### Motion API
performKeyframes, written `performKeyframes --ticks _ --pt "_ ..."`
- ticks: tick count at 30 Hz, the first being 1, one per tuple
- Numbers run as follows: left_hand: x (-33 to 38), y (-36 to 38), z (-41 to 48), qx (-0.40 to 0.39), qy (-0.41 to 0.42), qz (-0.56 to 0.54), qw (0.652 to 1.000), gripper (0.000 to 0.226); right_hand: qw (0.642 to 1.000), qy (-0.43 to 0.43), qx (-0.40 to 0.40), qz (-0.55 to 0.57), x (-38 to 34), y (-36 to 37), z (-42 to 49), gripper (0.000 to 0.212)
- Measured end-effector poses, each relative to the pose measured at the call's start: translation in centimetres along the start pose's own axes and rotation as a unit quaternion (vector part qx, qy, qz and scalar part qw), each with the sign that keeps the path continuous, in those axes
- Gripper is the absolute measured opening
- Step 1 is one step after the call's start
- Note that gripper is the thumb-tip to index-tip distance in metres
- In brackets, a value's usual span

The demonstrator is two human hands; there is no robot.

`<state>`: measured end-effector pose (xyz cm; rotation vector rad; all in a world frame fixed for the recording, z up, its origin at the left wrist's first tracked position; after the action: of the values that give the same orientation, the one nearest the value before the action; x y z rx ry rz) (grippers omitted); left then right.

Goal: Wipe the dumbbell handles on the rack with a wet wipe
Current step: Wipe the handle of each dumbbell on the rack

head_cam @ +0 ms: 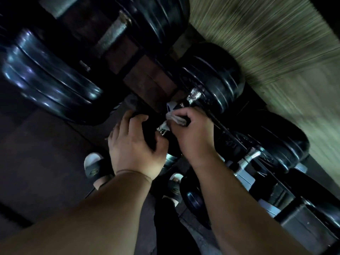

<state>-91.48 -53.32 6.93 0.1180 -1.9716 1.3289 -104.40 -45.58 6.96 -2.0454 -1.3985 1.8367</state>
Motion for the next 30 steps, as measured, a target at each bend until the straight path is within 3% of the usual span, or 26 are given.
performKeyframes --ticks 4,8,10,14,17,20,30 --pt "-0.2 -0.7 0.4 0.018 0.002 -0.025 1.0 0.054 1.0 0.007 0.009 -0.002 -3.1 -1.5 0.5 0.02" --pt "1.1 -1.9 0.8 -0.065 -0.038 0.015 0.997 0.057 0.998 0.033 0.04 0.019 -6.8 -2.7 0.4 0.035" --pt "1.7 -3.4 0.9 -0.084 -0.035 -0.014 0.996 0.059 0.998 0.038 0.053 0.024 -8.3 -2.8 0.2 0.035" --pt "1.5 -10.3 4.3 0.037 0.046 -0.03 0.998 0.05 0.997 0.029 0.051 0.041 -11.2 -1.7 0.4 0.034" --pt "0.0 -15.1 10.5 0.07 -0.033 0.053 0.996 0.057 0.998 0.021 0.031 0.05 -13.2 0.0 1.6 0.035" --pt "-2.1 -15.6 14.9 -0.026 -0.132 0.096 0.986 0.081 0.999 0.001 0.012 0.032 -14.3 2.3 3.0 0.037" --pt "-3.9 -13.9 15.3 -0.003 -0.127 0.085 0.988 0.086 0.999 0.017 0.045 0.012 -14.6 10.3 7.1 0.032"
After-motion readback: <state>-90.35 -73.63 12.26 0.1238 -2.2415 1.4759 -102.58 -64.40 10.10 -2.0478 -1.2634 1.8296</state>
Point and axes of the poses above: each hand's wrist, its own z-axis towards the middle knuckle, its own y-axis out of the palm, x = y × z, the point moved 2 cm from there along z, towards the middle knuckle
